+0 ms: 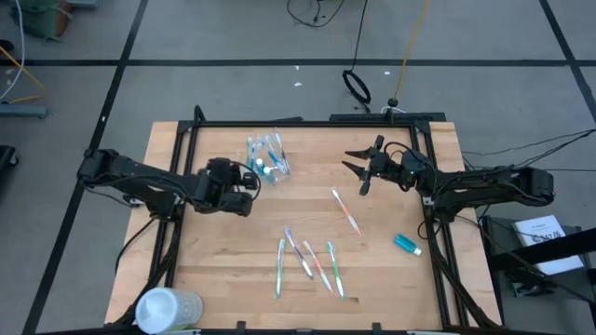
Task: Pick & Place toothbrushing station
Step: Put the orange toothbrush into the transparent organizer
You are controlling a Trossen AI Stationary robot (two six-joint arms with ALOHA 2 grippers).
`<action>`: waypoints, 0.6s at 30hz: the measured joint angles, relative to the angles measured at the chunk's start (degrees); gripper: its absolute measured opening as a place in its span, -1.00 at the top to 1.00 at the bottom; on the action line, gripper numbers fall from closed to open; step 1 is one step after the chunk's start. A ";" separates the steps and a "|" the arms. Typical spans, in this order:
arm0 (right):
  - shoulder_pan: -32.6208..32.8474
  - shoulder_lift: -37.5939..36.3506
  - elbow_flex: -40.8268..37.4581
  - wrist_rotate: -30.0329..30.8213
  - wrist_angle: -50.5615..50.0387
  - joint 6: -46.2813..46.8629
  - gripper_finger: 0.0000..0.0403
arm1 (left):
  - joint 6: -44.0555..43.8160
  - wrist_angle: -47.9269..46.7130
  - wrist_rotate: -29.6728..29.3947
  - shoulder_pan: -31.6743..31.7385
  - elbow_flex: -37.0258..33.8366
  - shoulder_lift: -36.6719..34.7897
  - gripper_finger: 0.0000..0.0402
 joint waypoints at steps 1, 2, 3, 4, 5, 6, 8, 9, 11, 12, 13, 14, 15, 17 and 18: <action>0.00 0.00 0.00 0.00 0.00 0.29 0.35 | 2.40 1.13 -2.43 0.04 0.00 0.03 0.93; 0.00 0.00 0.00 0.00 0.00 0.58 0.35 | 5.11 2.72 -4.69 0.18 0.00 0.09 0.92; 0.00 0.00 0.00 0.00 -0.09 0.68 0.35 | 7.71 4.64 -6.79 0.42 0.00 0.10 0.92; 0.00 0.00 0.00 0.00 -0.36 0.71 0.35 | 10.50 6.54 -8.86 0.75 0.00 0.06 0.93; 0.00 0.00 0.00 0.00 -0.61 0.75 0.35 | 13.42 8.66 -10.75 1.26 0.00 0.06 0.94; 0.00 0.00 0.00 0.00 -0.86 0.75 0.35 | 16.47 11.05 -12.41 1.81 0.00 0.06 0.96; 0.00 0.00 0.00 0.00 -1.26 0.75 0.35 | 23.14 15.85 -15.47 2.96 0.00 0.06 0.97; 0.00 0.00 0.00 0.00 -1.56 0.77 0.35 | 27.01 18.49 -17.04 3.63 0.00 0.06 0.97; 0.00 0.00 0.00 0.00 -2.52 0.77 0.35 | 34.62 23.12 -18.65 5.13 0.00 0.06 0.94; 0.00 0.00 0.00 0.00 -3.02 0.77 0.35 | 37.81 24.84 -18.67 6.01 0.00 0.06 0.92; 0.00 0.00 0.00 -0.02 -3.45 0.71 0.35 | 40.49 26.28 -18.49 6.87 0.00 0.06 0.92; 0.00 0.00 0.00 0.00 -3.67 0.71 0.35 | 42.48 27.24 -18.09 7.70 -0.01 0.06 0.91; 0.00 0.00 0.00 0.00 -3.75 0.71 0.35 | 43.86 27.93 -17.80 8.56 -0.11 0.06 0.92; 0.00 0.00 0.00 0.00 -3.86 0.70 0.35 | 44.86 28.36 -17.26 10.17 -0.59 0.31 0.96; 0.00 0.00 0.00 -0.01 -3.90 0.82 0.35 | 44.53 28.75 -17.00 10.91 -0.98 0.67 0.97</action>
